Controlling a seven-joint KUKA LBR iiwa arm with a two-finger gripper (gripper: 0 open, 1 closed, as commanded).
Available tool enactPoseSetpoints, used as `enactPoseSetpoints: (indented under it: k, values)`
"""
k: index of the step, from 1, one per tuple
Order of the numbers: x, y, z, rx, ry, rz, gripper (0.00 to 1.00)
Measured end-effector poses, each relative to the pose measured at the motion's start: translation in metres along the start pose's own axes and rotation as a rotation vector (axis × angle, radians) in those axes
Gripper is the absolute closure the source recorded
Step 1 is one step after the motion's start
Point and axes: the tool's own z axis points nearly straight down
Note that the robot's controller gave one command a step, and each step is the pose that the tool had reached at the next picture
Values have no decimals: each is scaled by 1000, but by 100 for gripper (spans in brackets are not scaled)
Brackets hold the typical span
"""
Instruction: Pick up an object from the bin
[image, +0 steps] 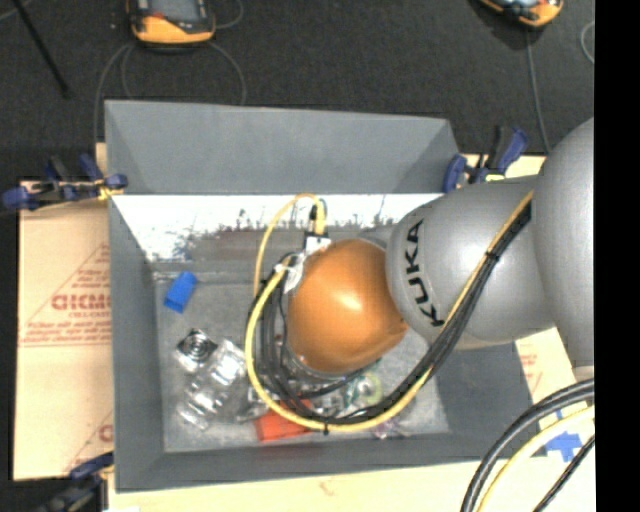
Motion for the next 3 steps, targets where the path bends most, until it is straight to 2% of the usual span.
enactPoseSetpoints:
  k: [1, 2, 3]
  values:
    - [2, 0, 0, -3, 6, 0, 100]
    - [15, 0, -158, 10, -5, -5, 100]
    - [19, -5, -75, -3, -4, -232, 100]
